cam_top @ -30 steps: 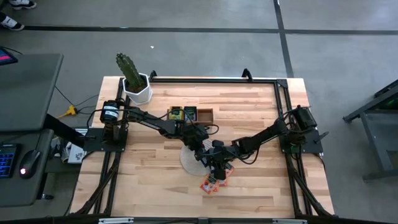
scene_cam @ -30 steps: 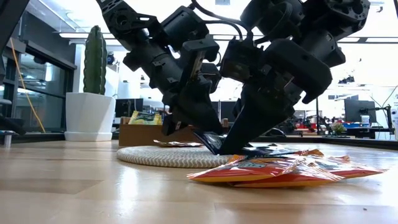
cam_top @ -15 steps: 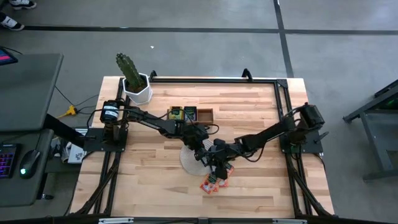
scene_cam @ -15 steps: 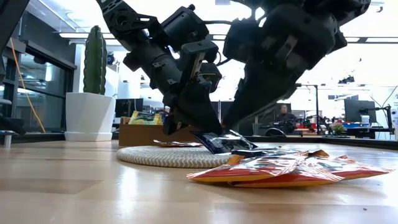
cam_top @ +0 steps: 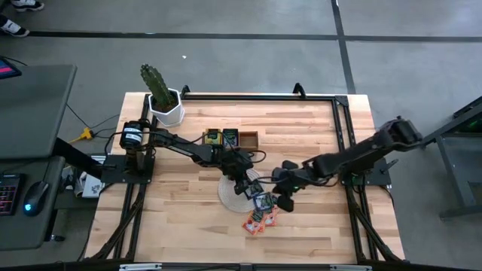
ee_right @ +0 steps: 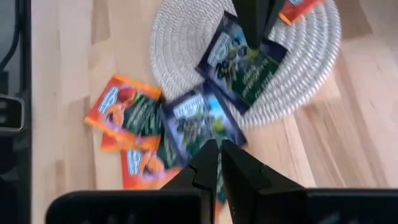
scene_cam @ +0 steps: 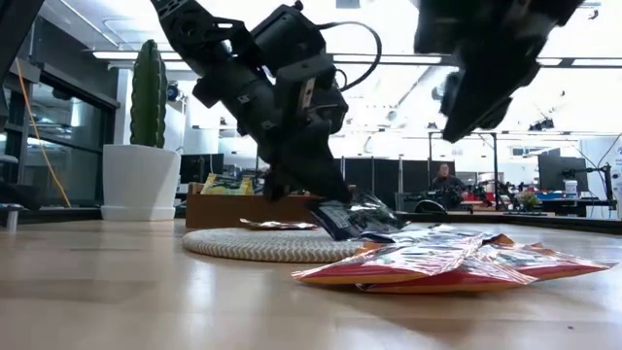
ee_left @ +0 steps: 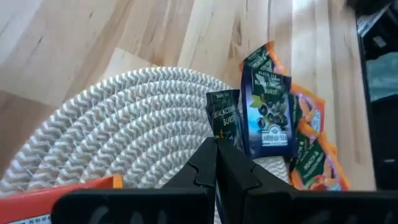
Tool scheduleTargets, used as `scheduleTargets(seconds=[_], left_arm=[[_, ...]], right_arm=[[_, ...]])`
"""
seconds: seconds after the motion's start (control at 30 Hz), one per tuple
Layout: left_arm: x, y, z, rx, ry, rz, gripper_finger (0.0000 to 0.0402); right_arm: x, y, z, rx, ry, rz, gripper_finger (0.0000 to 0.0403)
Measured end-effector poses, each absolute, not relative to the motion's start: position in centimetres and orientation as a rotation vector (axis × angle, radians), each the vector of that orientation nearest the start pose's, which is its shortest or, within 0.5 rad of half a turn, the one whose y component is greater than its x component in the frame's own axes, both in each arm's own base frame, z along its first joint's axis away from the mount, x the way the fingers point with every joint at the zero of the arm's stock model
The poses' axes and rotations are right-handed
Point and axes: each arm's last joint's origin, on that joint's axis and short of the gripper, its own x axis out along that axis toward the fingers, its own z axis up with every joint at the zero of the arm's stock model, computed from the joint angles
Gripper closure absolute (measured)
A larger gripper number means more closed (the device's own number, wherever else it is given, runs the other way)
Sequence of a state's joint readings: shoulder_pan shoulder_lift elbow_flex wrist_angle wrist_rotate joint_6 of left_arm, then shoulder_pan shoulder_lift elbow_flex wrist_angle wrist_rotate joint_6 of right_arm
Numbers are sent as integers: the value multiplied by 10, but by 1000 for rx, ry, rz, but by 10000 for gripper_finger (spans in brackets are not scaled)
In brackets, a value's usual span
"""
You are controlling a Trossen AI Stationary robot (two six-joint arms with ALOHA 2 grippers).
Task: Pick & Place Tea
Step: Put the purple tea bag into the middle section of the wooden organizer
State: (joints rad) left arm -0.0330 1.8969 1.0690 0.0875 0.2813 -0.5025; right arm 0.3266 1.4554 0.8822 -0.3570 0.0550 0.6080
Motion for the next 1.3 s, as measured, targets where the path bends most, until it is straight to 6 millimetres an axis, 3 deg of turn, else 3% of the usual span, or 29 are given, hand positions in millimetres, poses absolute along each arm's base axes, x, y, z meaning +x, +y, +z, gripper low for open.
scheduleTargets(seconds=[0.17,0.4,0.63,0.83,1.07,1.3], left_arm=[[383,-20,168,-491,740,-139,401],[364,-11,200,-318,725,-58,401],[343,5,239,-172,655,84,401],[319,31,266,-136,476,193,401],[272,53,254,-166,241,257,401],[252,55,236,-217,1,261,401]], right_arm=[[249,92,224,366,952,-83,386],[228,92,238,352,937,-165,389],[225,92,239,344,936,-181,391],[226,92,239,354,935,-179,394],[226,92,239,353,925,-183,397],[227,92,240,335,913,-184,398]])
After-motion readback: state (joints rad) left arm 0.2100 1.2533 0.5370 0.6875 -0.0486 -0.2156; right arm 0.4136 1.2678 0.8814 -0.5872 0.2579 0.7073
